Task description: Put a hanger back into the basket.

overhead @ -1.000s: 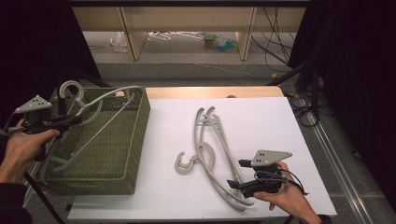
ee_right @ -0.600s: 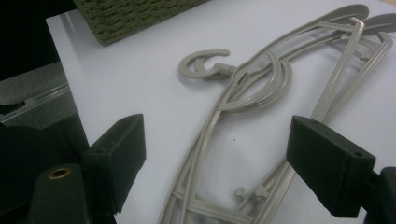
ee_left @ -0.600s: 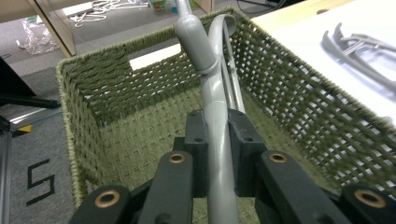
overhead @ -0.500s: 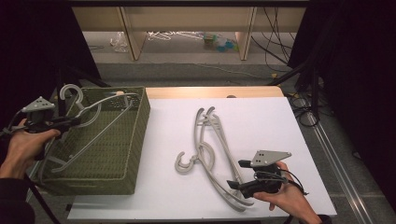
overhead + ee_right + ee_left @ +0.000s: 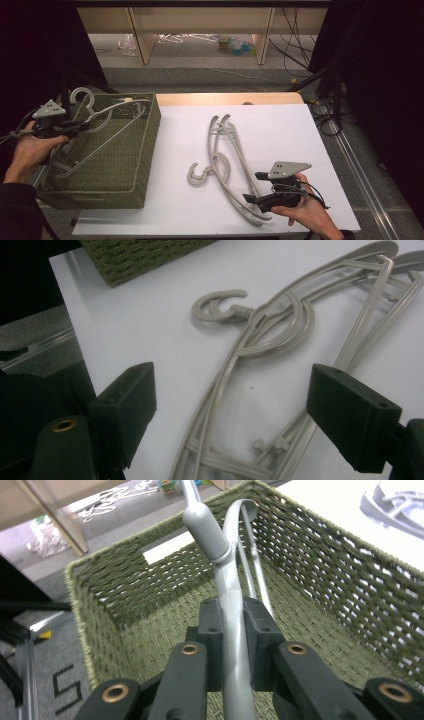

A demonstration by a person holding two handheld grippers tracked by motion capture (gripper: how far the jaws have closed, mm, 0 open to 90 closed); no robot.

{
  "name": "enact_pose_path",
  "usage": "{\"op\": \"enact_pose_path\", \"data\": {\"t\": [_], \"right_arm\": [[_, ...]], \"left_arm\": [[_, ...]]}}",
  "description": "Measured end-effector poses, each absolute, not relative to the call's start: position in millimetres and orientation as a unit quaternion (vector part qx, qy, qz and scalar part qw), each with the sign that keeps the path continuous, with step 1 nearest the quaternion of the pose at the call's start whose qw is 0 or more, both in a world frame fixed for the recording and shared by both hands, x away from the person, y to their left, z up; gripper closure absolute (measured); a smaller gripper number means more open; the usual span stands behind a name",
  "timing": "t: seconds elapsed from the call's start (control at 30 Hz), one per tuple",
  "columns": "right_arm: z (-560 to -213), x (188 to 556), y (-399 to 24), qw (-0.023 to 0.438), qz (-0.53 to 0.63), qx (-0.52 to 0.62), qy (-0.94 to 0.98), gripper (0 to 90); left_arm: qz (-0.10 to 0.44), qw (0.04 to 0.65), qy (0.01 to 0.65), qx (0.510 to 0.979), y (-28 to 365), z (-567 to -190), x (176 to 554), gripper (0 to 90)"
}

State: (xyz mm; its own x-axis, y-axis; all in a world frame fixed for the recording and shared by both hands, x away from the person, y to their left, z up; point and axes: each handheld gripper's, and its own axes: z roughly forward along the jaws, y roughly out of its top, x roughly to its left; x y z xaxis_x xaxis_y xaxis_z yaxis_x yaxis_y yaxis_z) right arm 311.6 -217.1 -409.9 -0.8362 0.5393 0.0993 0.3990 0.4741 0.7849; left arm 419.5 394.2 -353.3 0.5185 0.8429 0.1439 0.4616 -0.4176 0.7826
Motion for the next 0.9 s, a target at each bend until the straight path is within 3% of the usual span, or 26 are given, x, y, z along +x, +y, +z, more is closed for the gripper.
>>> {"op": "enact_pose_path", "data": {"t": [0.1, 0.23, 0.4, 0.9], "right_arm": [[-410.2, 312.1, -217.1, 0.079, 0.432, 0.273, 0.856, 21.1], [-410.2, 312.3, -217.5, 0.078, 0.431, 0.274, 0.856, 21.1], [-410.9, 311.9, -216.9, 0.078, 0.430, 0.274, 0.857, 21.1], [-413.4, 312.6, -216.2, 0.073, 0.427, 0.271, 0.860, 21.1]], "left_arm": [[0.267, 0.366, 0.435, 0.778, 394.7, -362.1, 420.6, 79.9], [0.246, 0.324, 0.444, 0.799, 399.1, -374.2, 422.2, 79.4], [0.233, 0.323, 0.460, 0.793, 394.8, -384.7, 427.6, 79.3], [0.232, 0.287, 0.533, 0.761, 403.5, -404.1, 432.0, 77.1]]}}
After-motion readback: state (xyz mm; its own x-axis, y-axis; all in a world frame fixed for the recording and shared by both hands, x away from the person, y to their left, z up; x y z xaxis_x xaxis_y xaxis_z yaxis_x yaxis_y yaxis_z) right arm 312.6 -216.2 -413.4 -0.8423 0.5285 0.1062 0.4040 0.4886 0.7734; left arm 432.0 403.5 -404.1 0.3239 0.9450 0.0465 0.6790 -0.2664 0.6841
